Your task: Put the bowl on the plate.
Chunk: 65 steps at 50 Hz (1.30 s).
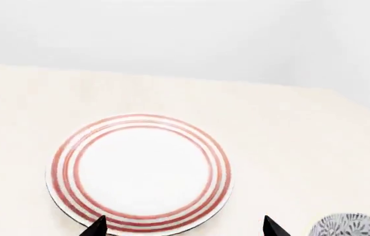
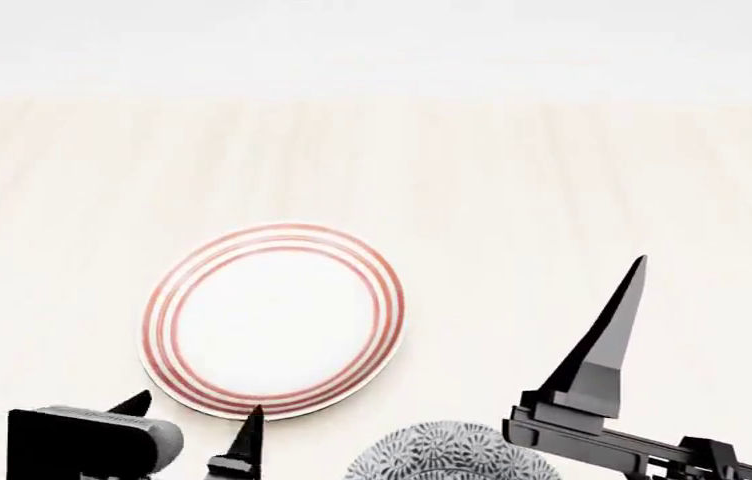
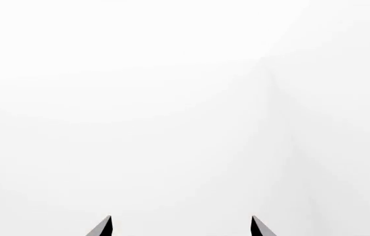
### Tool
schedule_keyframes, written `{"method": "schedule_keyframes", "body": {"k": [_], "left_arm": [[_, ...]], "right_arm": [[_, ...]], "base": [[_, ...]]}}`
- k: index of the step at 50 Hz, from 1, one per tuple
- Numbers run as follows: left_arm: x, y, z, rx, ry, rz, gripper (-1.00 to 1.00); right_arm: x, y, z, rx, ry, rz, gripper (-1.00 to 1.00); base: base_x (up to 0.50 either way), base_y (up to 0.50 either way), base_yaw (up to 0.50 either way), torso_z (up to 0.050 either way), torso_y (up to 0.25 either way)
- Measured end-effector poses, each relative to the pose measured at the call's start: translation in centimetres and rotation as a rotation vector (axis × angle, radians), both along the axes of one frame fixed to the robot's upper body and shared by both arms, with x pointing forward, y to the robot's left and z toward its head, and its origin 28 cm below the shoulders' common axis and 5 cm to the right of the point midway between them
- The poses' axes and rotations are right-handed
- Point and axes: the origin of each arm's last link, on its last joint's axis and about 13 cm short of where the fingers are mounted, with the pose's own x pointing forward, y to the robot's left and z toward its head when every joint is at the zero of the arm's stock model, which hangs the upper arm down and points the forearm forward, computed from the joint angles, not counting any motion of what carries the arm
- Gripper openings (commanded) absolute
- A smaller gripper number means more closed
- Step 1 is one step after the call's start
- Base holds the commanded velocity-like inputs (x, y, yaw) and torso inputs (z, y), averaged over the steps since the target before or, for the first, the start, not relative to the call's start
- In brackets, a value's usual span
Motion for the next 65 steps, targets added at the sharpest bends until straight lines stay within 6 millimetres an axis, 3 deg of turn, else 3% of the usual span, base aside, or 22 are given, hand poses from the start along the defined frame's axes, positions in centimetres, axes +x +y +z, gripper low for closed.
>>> {"method": "schedule_keyframes", "body": {"k": [20,41,65], "left_arm": [[-0.4,-3.6,0.4,-0.149,0.258,-0.264,1.00],[-0.2,-4.5,1.3,-0.222,0.425,-0.314,1.00],[0.4,-4.6,0.6,-0.168,0.505,-0.306,1.00]], "right_arm": [[0.0,0.2,-0.5,-0.010,0.022,0.017,1.00],[-0.1,0.3,-0.9,-0.013,0.041,0.028,1.00],[-0.1,0.4,-1.1,-0.014,0.057,0.032,1.00]], "base": [[0.00,0.00,0.00,0.000,0.000],[0.00,0.00,0.00,0.000,0.000],[0.00,0.00,0.00,0.000,0.000]]}}
